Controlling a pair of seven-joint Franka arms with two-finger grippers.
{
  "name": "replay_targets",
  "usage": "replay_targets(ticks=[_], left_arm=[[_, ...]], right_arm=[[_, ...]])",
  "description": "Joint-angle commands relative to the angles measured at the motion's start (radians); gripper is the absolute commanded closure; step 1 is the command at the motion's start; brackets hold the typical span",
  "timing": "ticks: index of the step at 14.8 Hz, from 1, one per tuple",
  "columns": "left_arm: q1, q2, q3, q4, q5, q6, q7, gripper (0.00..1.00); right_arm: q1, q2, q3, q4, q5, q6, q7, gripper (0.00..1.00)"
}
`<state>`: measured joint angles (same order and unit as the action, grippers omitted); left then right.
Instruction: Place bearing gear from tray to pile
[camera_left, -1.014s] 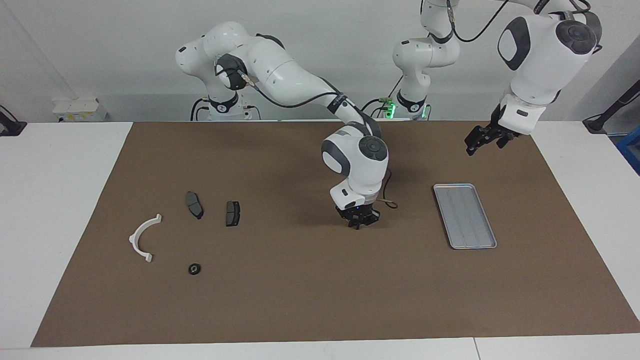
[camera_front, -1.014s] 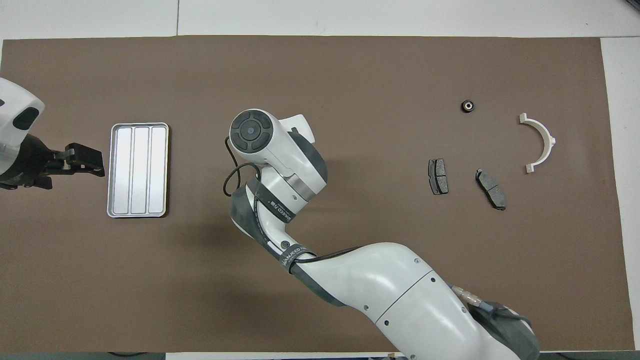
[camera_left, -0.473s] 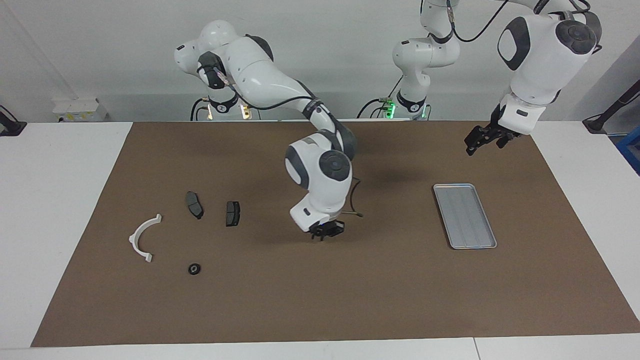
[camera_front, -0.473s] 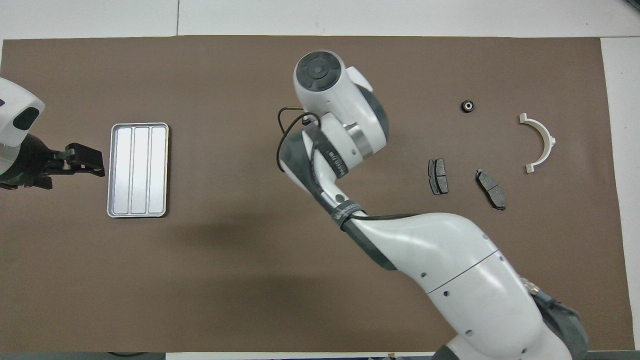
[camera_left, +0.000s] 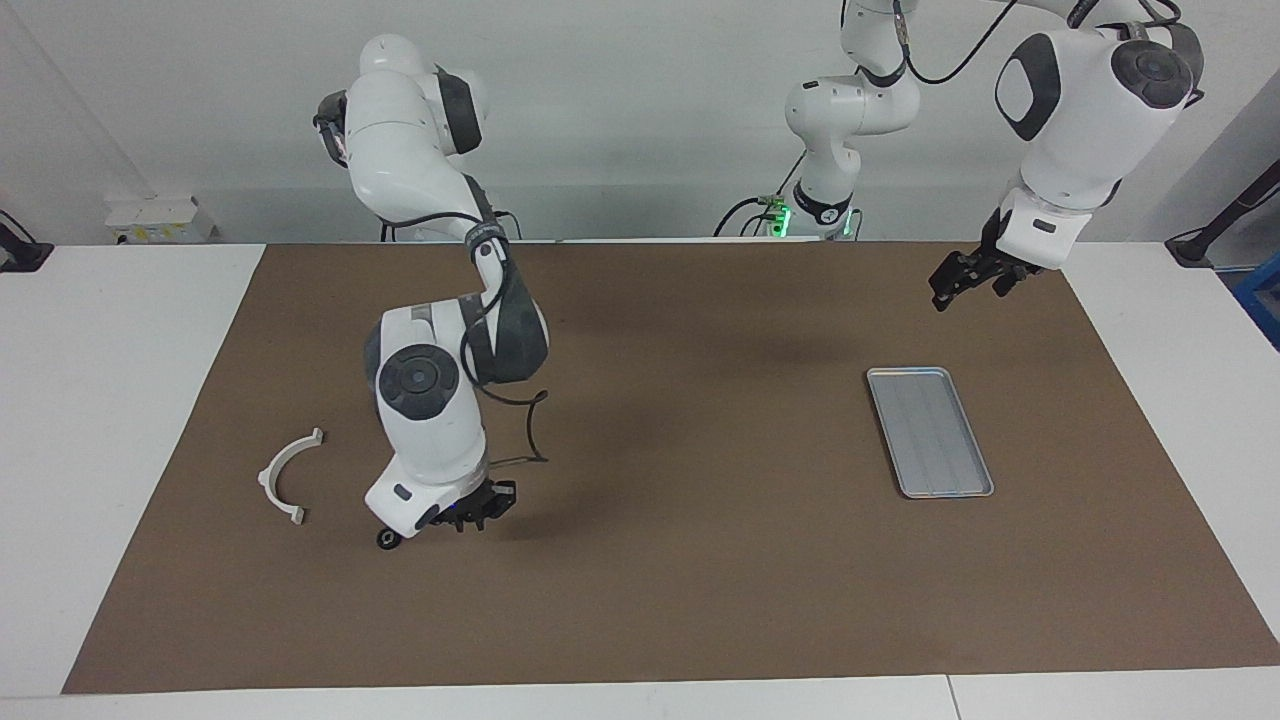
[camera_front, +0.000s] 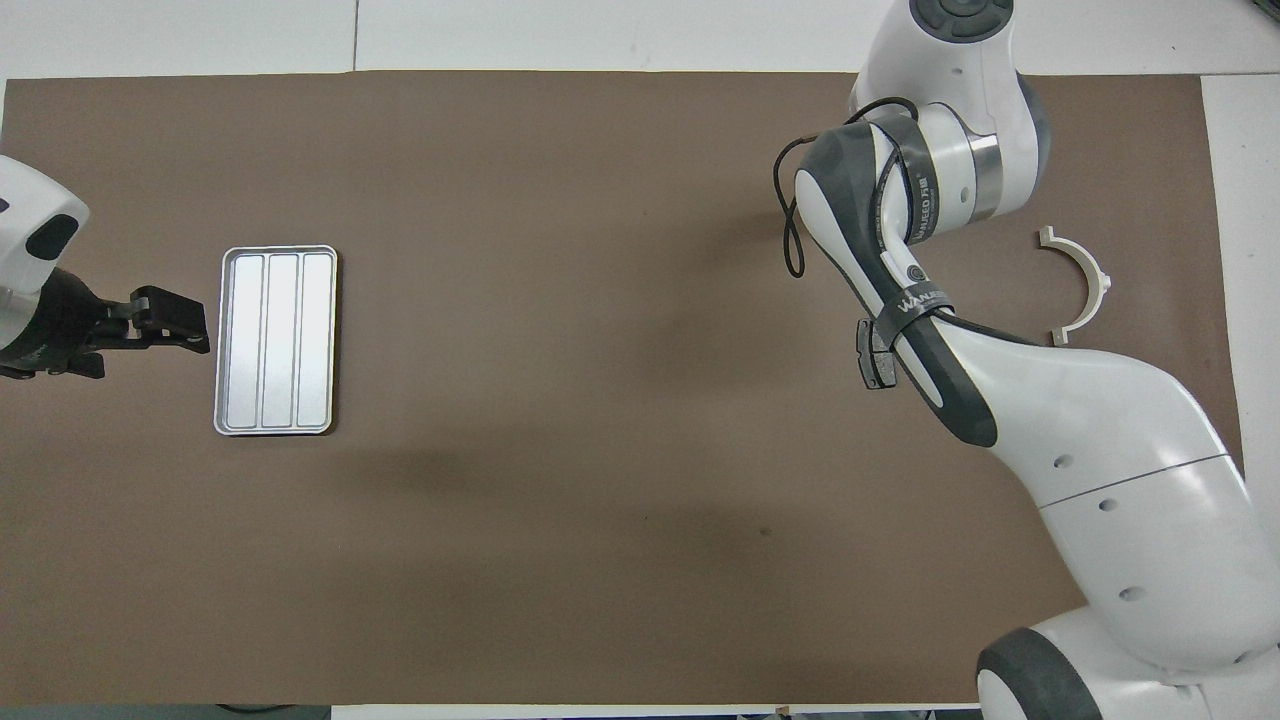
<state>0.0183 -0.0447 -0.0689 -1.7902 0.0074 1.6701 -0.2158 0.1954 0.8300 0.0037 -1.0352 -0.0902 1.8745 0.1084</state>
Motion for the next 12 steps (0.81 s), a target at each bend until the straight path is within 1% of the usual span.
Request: replay_targets(ticks=[1,3,7,11,12], left_arm=[[0.003,-0.026,0.0,-0.026,-0.01,0.017,0.009,0.0],[0.003,-0.026,0.0,-0.026,-0.01,0.016,0.009,0.0],[0.003,-0.026,0.0,-0.026,-0.01,0.016,0.009,0.0],[0.003,-0.026,0.0,-0.026,-0.01,0.016,0.009,0.0],[0.003,-0.026,0.0,-0.026,-0.01,0.017,0.009,0.0]], right_arm=[[-0.013,-0.041,0.015,-0.146,-0.005,0.116,-0.016,1.0],[-0.03,-0.046,0.015,-0.196,-0.008,0.167,-0.041,1.0],[-0.069,-0.097,0.015,-0.353,-0.006,0.305,-0.088,1.0],[-0.073,-0.1,0.016,-0.356,0.007,0.299,-0.096,1.0],[-0.067,-0.101,0.015,-0.359,0.009,0.301,-0.081,0.01]])
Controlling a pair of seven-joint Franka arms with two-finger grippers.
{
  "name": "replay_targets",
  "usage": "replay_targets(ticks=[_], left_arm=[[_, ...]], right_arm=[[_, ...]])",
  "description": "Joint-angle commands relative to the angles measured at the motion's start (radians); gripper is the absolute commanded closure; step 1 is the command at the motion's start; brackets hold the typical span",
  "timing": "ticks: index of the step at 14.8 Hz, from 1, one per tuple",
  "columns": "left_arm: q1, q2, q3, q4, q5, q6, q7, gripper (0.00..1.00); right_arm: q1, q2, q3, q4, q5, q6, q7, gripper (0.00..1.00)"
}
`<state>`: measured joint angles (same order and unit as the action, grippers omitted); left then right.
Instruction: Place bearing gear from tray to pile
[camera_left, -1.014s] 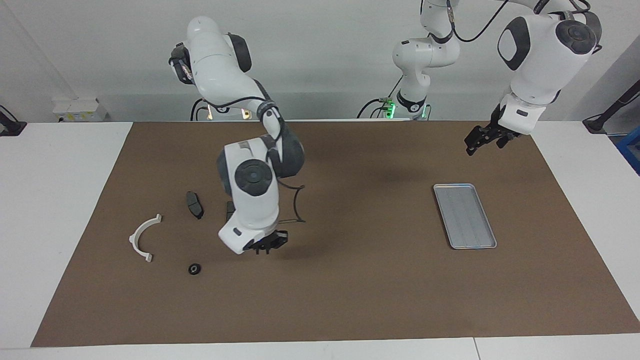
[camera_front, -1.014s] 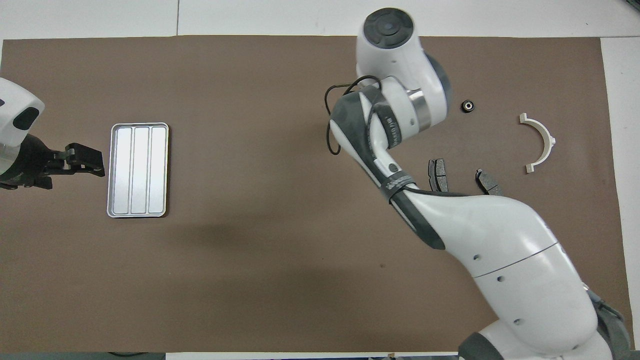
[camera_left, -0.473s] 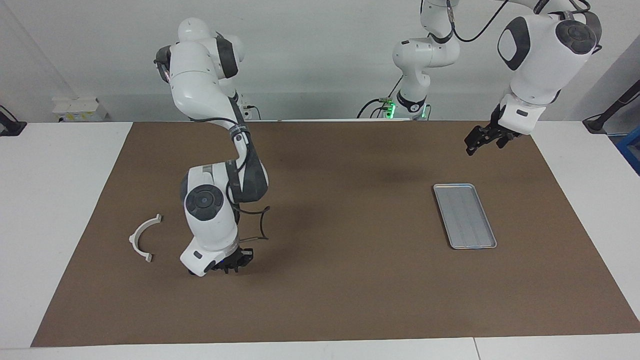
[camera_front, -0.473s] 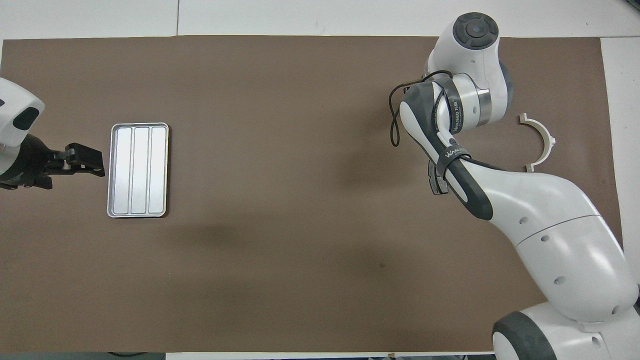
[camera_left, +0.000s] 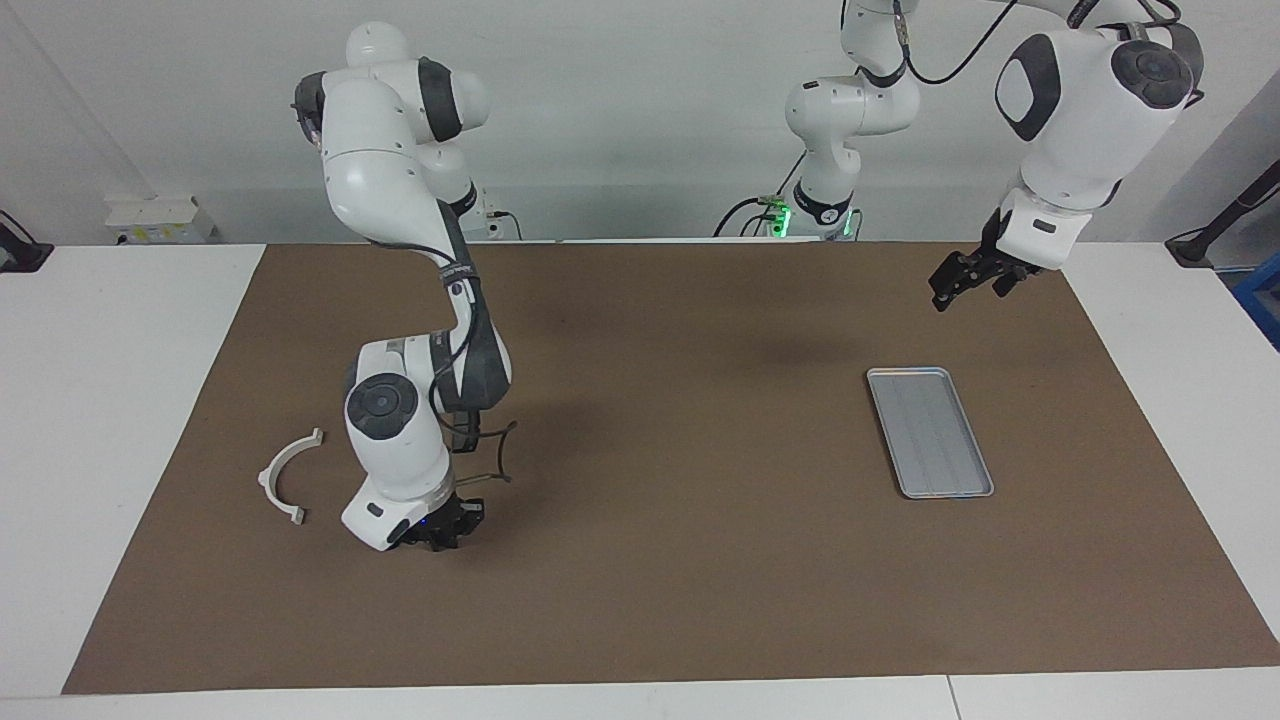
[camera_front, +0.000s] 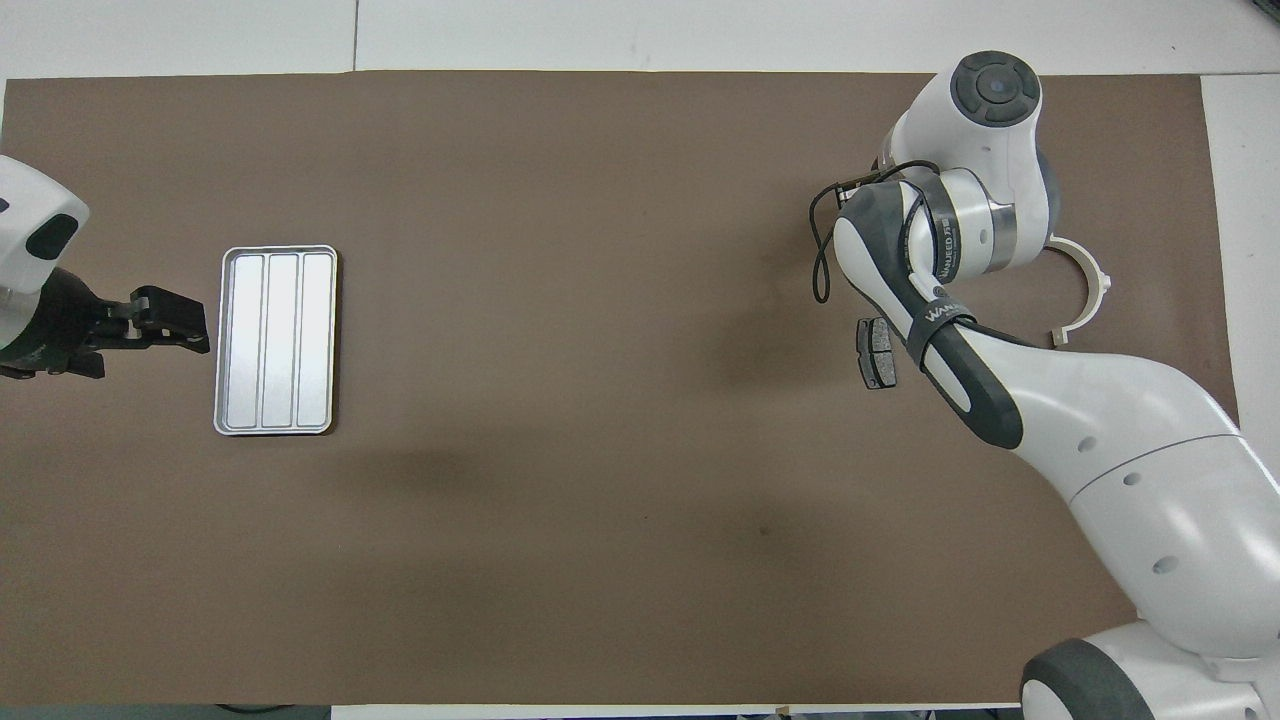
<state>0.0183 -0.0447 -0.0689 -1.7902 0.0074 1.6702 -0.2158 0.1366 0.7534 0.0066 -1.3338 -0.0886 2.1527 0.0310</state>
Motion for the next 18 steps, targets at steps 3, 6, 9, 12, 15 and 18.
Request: replay_targets(ticks=[3,6,9,12,15,18], left_arm=[[0.003,-0.027,0.0,-0.026,-0.01,0.016,0.009,0.0],[0.003,-0.026,0.0,-0.026,-0.01,0.016,0.009,0.0],[0.003,-0.027,0.0,-0.026,-0.01,0.016,0.009,0.0],[0.003,-0.027,0.0,-0.026,-0.01,0.016,0.009,0.0],[0.003,-0.027,0.0,-0.026,-0.01,0.016,0.009,0.0],[0.003,-0.027,0.0,-0.026,-0.01,0.016,0.009,0.0]], right_arm=[[0.0,-0.025,0.012,-0.055,0.006,0.012,0.03,0.0],[0.003,-0.038,0.012,-0.045,-0.008,-0.014,0.029,0.0],[0.003,-0.094,0.012,-0.018,-0.008,-0.111,0.027,0.0],[0.003,-0.14,0.013,-0.016,0.006,-0.155,0.024,0.0],[-0.003,-0.17,0.013,-0.021,0.006,-0.186,0.02,0.0],[-0.009,-0.181,0.013,-0.022,0.006,-0.188,0.015,0.0]])
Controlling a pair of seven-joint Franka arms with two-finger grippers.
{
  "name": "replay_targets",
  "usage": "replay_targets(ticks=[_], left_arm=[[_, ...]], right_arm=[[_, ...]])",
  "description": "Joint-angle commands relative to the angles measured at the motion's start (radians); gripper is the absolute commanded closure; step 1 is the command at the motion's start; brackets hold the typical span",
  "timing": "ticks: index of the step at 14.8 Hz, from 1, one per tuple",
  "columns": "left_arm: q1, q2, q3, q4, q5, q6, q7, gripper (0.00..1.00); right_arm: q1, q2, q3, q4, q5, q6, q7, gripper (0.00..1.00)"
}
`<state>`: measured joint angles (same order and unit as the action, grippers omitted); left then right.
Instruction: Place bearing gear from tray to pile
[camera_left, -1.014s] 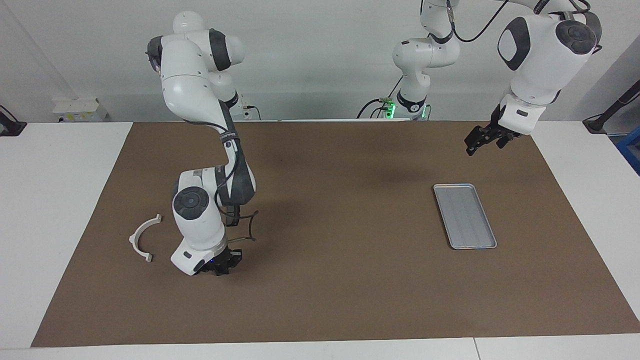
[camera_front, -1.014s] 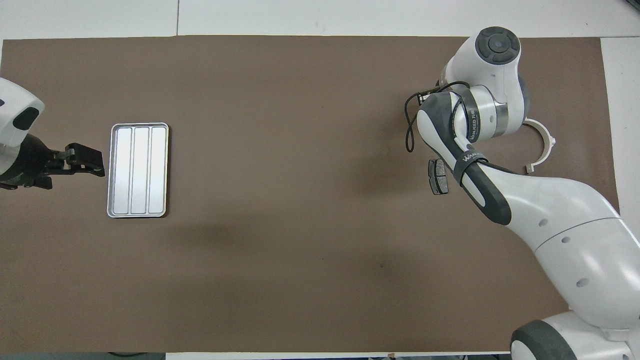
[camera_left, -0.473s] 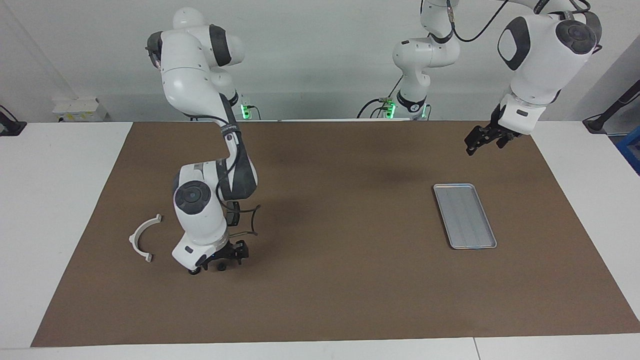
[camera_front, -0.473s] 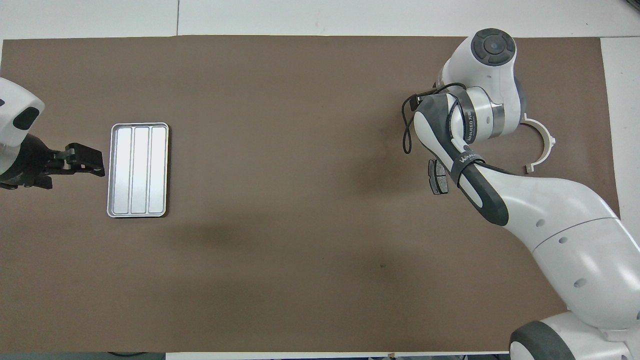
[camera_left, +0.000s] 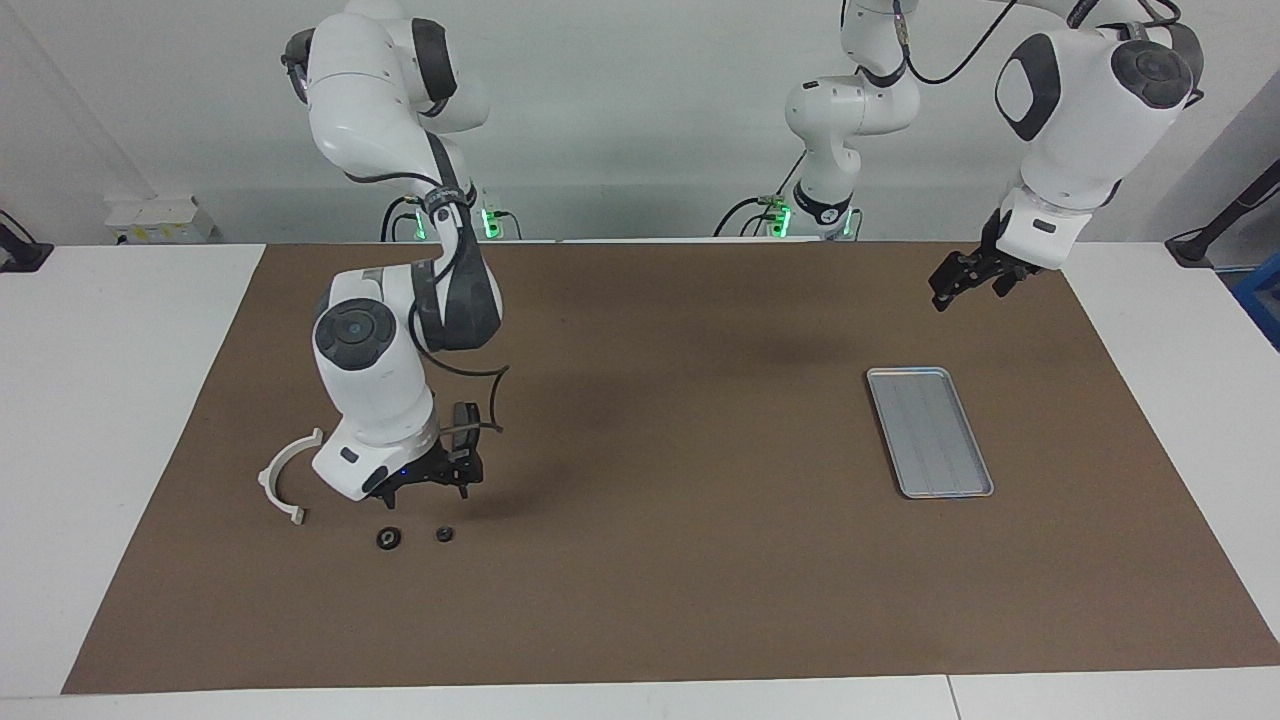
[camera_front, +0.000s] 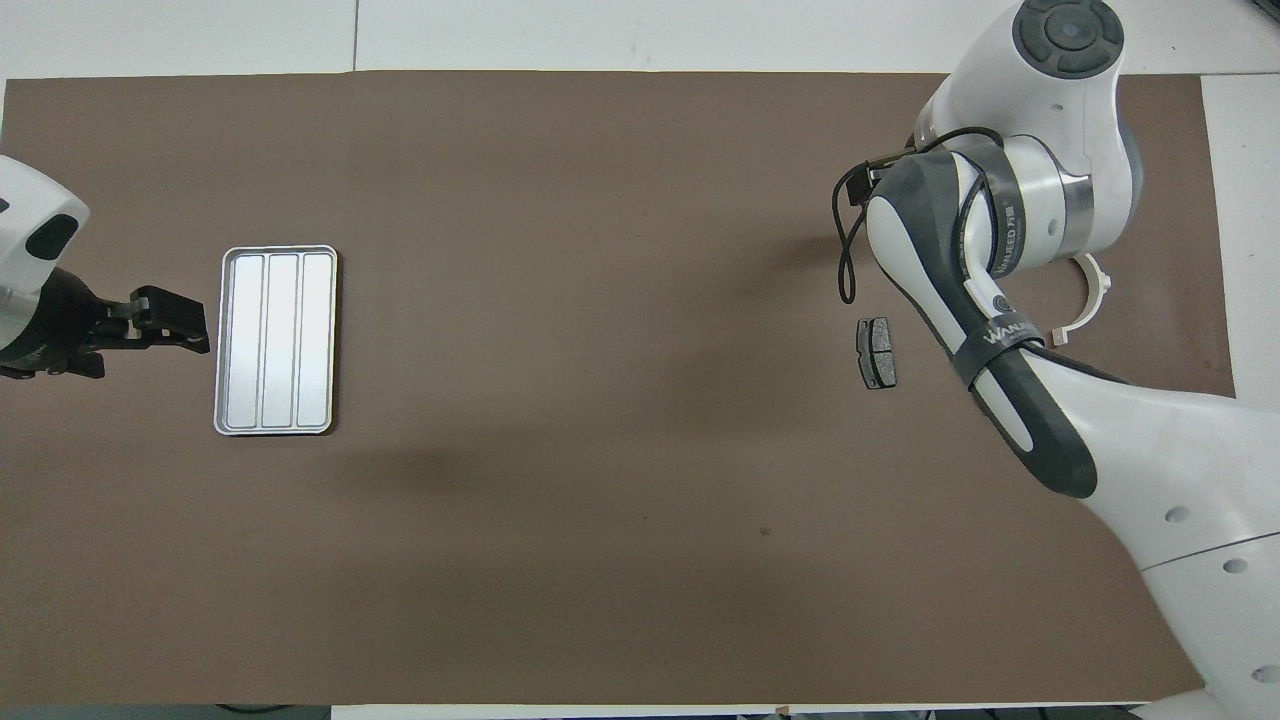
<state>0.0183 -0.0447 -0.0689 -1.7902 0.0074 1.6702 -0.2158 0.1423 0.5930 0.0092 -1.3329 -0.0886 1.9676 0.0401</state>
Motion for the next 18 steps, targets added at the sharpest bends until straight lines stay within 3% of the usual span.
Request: replay_targets(ticks=[1,6,11,15,18], left_arm=[[0.003,-0.027,0.0,-0.026,-0.01,0.016,0.009,0.0],[0.003,-0.027,0.0,-0.026,-0.01,0.016,0.009,0.0],[0.003,-0.027,0.0,-0.026,-0.01,0.016,0.009,0.0],[0.003,-0.027,0.0,-0.026,-0.01,0.016,0.009,0.0],[0.003,-0.027,0.0,-0.026,-0.01,0.016,0.009,0.0]], right_arm=[[-0.018,-0.022,0.011,-0.023,0.006,-0.003,0.006,0.0],[-0.059,-0.079,0.009,-0.049,0.007,-0.033,-0.017,0.0],[-0.101,-0.367,0.009,-0.279,0.01,-0.044,-0.051,0.0],[-0.105,-0.563,0.003,-0.305,0.078,-0.26,-0.051,0.0],[-0.09,-0.665,0.005,-0.292,0.082,-0.43,-0.045,0.0]])
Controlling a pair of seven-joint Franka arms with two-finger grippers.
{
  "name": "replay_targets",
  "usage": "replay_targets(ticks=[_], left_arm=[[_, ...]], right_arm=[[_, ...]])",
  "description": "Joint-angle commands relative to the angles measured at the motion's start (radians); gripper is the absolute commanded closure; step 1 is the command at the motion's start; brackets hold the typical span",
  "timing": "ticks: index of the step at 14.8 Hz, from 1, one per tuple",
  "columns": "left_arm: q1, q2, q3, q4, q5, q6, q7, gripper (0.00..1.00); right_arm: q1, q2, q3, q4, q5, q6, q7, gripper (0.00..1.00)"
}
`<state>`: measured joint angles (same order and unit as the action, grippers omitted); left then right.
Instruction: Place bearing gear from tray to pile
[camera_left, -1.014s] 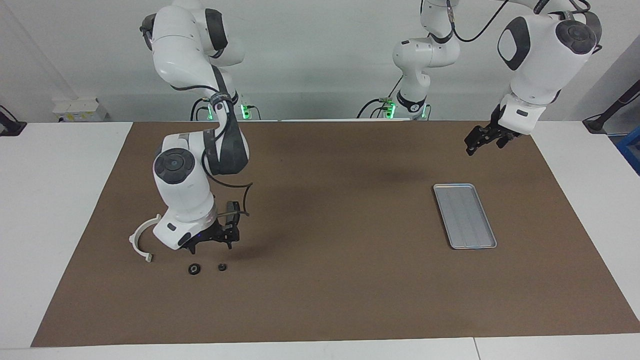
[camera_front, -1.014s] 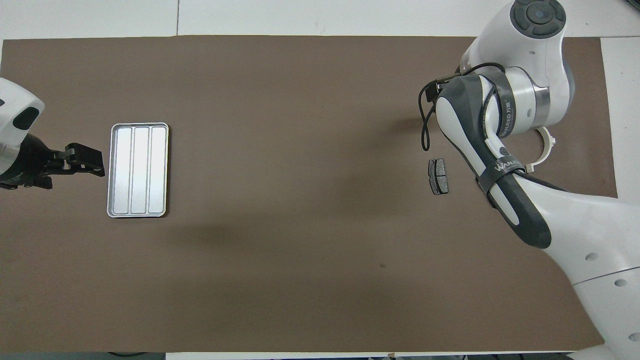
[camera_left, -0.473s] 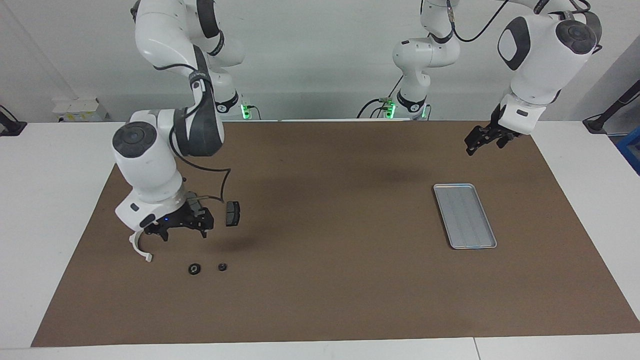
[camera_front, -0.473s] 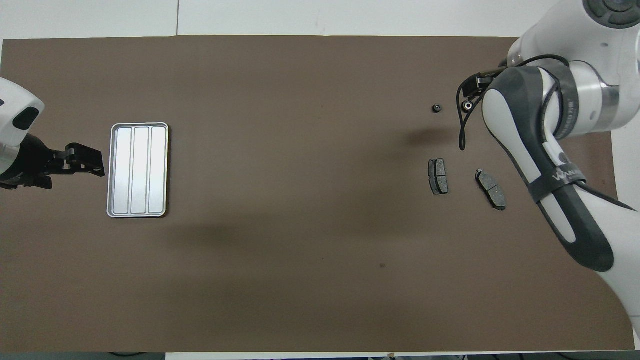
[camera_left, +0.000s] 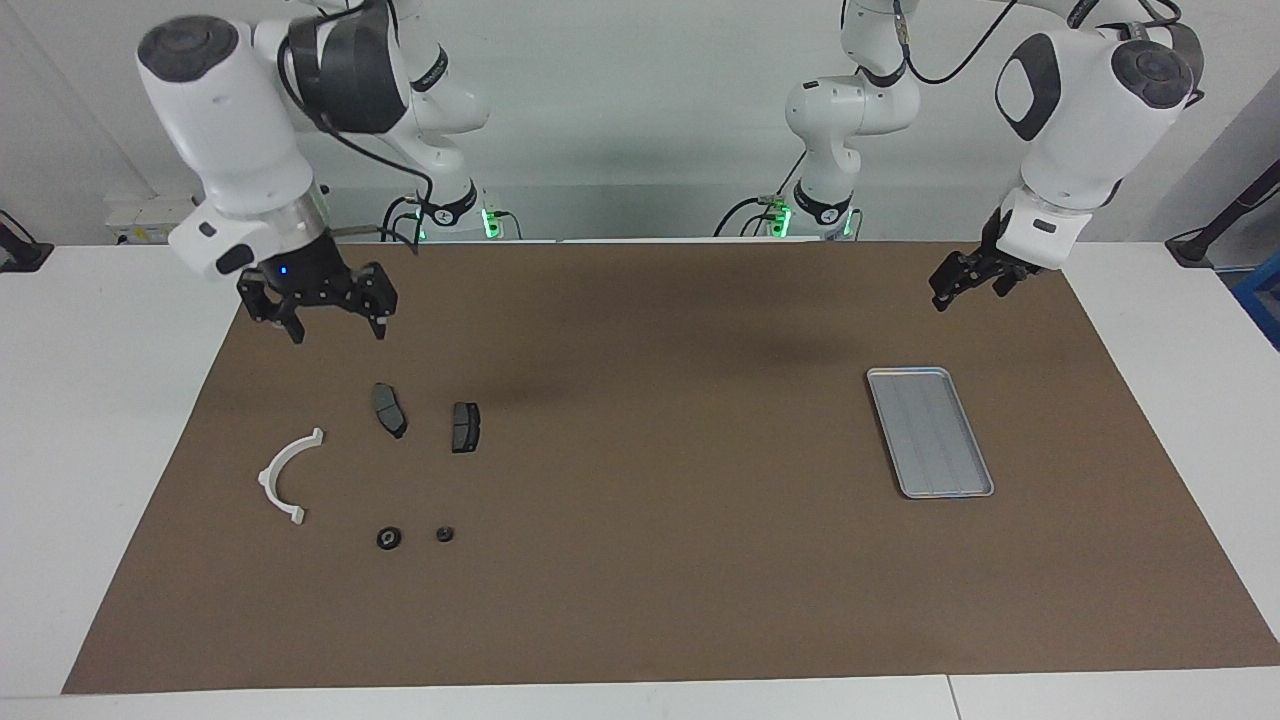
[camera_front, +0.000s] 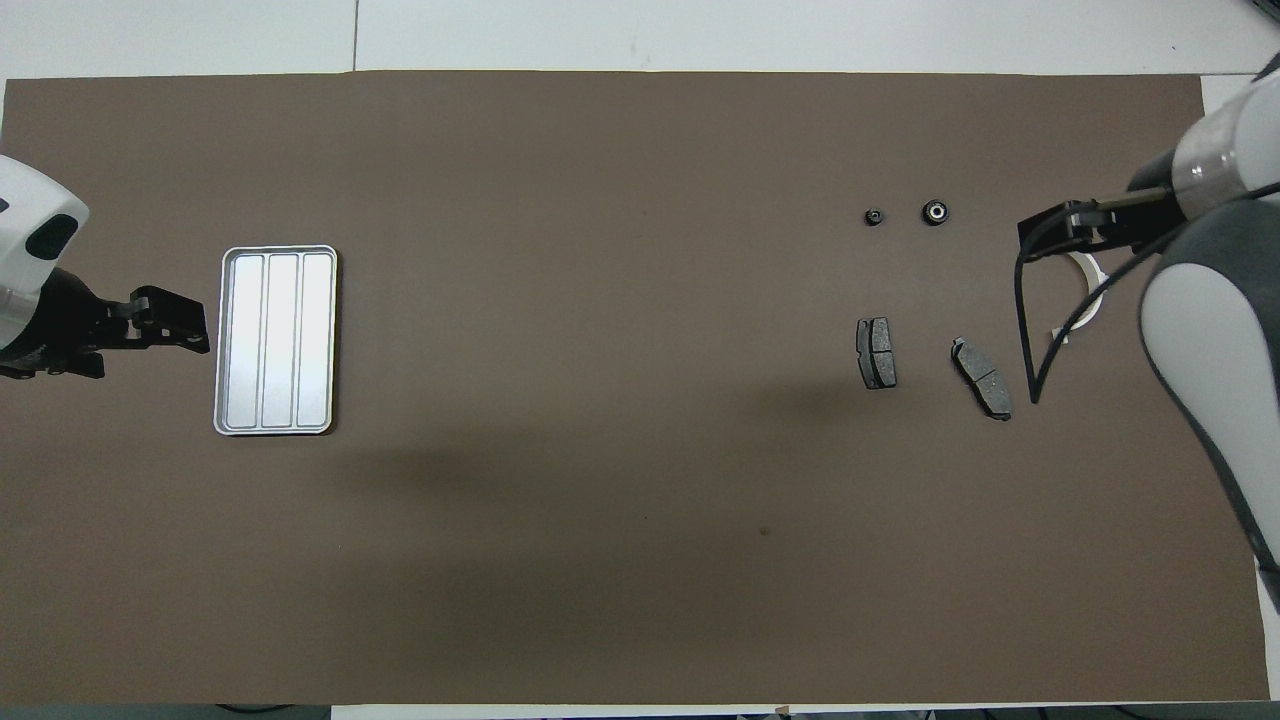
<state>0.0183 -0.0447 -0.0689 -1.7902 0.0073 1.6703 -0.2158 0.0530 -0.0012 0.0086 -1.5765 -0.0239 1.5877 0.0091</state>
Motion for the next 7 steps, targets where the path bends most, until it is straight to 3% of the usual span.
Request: replay_targets(ticks=[1,3,7], left_arm=[[0.003,-0.027,0.0,-0.028,-0.01,0.016,0.009,0.0],[0.003,-0.027,0.0,-0.026,-0.01,0.016,0.009,0.0],[0.003,-0.027,0.0,-0.026,-0.01,0.016,0.009,0.0]], right_arm=[[0.001,-0.095,0.004,-0.042,0.033,-0.104,-0.012,0.0],[0.004,-0.1,0.002,-0.021,0.047,-0.155,-0.008,0.0],[0.002,-0.086,0.002,-0.019,0.03,-0.131,-0.001,0.0]])
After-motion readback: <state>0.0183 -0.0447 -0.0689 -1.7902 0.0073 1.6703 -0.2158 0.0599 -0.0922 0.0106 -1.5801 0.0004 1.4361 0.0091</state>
